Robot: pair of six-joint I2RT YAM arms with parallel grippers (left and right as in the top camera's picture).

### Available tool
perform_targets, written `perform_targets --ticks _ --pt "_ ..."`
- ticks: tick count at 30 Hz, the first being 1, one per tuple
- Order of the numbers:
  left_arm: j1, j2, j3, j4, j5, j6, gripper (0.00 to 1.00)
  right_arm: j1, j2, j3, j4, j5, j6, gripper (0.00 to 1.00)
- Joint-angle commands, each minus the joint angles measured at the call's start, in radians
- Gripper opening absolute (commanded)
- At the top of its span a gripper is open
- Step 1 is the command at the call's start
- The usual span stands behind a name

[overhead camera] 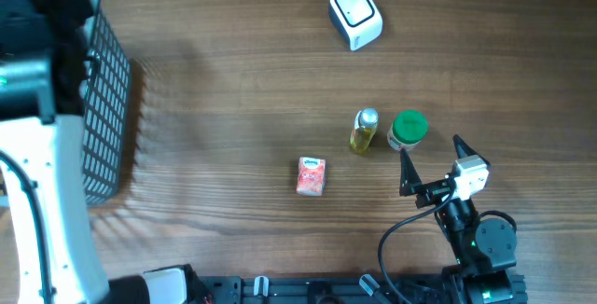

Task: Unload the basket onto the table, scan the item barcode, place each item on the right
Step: 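Move the left gripper back into the basket toward the green glove pack, then grasp the green 3M Comfort Grip gloves pack with the left gripper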

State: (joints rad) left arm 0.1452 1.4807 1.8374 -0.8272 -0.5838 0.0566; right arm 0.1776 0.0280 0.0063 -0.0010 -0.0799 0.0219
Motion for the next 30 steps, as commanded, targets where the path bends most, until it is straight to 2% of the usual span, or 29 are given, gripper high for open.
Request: perform_targets --ticks 1,5,9,13,22,27,30 --pt "0.165 0.047 0.001 -0.003 0.202 0.05 1.0 -0.005 0.001 -0.001 0.003 0.013 0.006 1.0" --pt "0.291 0.098 0.001 -0.015 0.415 0.132 1.0 -0.005 0.001 -0.001 0.003 0.013 0.006 1.0" --pt "0.388 0.171 -0.002 -0.031 0.497 0.146 1.0 -0.005 0.001 -0.001 0.003 0.013 0.006 1.0" --pt "0.439 0.261 -0.006 -0.045 0.505 0.179 1.0 -0.005 0.001 -0.001 0.002 0.013 0.006 1.0" --pt "0.457 0.411 -0.006 -0.056 0.507 0.263 1.0 -0.005 0.001 -0.001 0.003 0.013 0.006 1.0" --pt "0.458 0.499 -0.007 -0.102 0.542 0.395 1.0 -0.005 0.001 -0.001 0.003 0.013 0.006 1.0" --pt "0.458 0.551 -0.008 -0.11 0.542 0.42 1.0 -0.005 0.001 -0.001 0.002 0.013 0.006 1.0"
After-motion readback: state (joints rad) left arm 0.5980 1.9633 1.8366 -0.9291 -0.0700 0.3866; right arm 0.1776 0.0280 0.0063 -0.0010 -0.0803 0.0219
